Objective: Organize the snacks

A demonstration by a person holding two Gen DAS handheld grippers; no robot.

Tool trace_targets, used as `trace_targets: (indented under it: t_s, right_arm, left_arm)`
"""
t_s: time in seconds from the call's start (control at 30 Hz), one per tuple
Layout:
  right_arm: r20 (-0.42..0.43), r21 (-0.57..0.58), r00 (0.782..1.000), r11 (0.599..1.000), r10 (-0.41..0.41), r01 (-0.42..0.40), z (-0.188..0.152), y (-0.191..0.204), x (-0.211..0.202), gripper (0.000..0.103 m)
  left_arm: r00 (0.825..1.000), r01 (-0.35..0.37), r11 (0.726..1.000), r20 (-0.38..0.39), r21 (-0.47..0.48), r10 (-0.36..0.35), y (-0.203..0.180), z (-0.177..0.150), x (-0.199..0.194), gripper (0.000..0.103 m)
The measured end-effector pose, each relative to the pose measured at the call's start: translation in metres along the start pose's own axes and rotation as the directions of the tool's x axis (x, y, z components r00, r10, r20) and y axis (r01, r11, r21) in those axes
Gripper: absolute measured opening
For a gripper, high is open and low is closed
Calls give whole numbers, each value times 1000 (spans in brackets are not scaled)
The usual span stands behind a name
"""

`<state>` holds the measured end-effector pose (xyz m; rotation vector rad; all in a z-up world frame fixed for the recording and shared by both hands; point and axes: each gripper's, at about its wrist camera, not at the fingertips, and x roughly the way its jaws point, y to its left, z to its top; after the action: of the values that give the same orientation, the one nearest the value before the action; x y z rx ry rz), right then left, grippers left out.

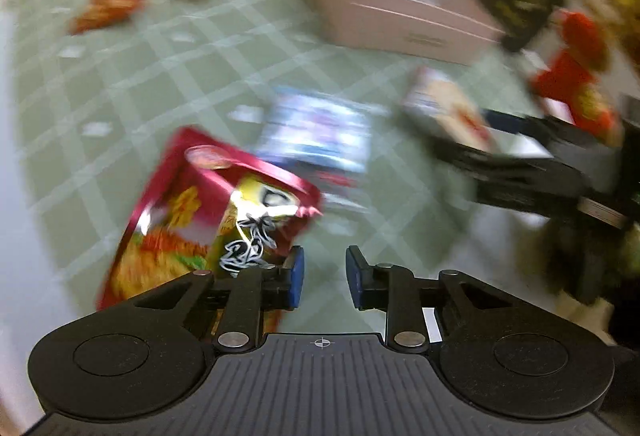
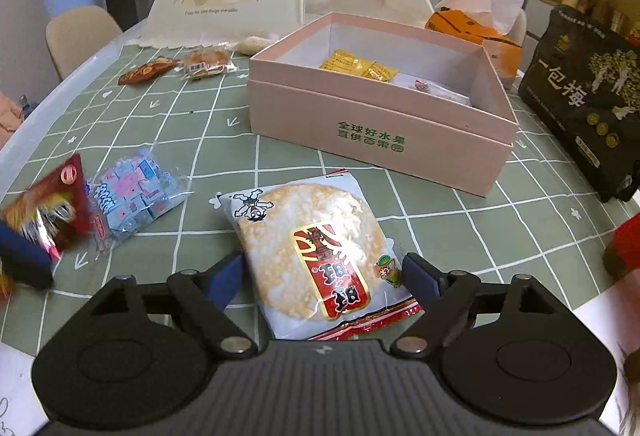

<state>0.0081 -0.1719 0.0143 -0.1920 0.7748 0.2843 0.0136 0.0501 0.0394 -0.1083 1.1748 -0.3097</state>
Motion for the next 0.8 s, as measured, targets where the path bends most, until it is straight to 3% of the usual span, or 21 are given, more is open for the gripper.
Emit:
trace_targets:
  t_s: [0.07,0.2,0.33,0.47,0.5,0.6,0.67,0.8]
  right_arm:
    - [17,17,1000,1000,-13,12,-3,2,-1,86]
    - [62,48,997,998,-36,33,-12,4,-3,88]
    - [59,55,998,998,-35,32,-10,3,-2,90]
    - [59,66,998,997,-34,30,-11,2,-2,90]
    - [59,68,998,997,-34,30,-12,2,-2,90]
    - [57,83,998,996,-29,24,-12,-1,-1,93]
    - [54,93,998,995,-26,21,-12,-3,0,95]
    - [53,89,998,996,-25,20,-12,-2,1,96]
  left_arm:
    - [998,-57,998,23,-10,58,9,4,-7,26]
    - [993,6,1000,120,-22,-4,12,25,-23,28]
    - [984,-20,999,179,48,11,-9,49,-16,31]
    - [991,-53,983,134,176,29,-47,58,11,34]
    - [994,-67,973,99,219,46,-57,56,19,36]
    - [991,-117,929,108,352,84,-80,46,28,44]
    - [993,-107,921,94,373,77,-86,46,30,50]
    - [994,-91,935,94,343,62,-80,47,27,49]
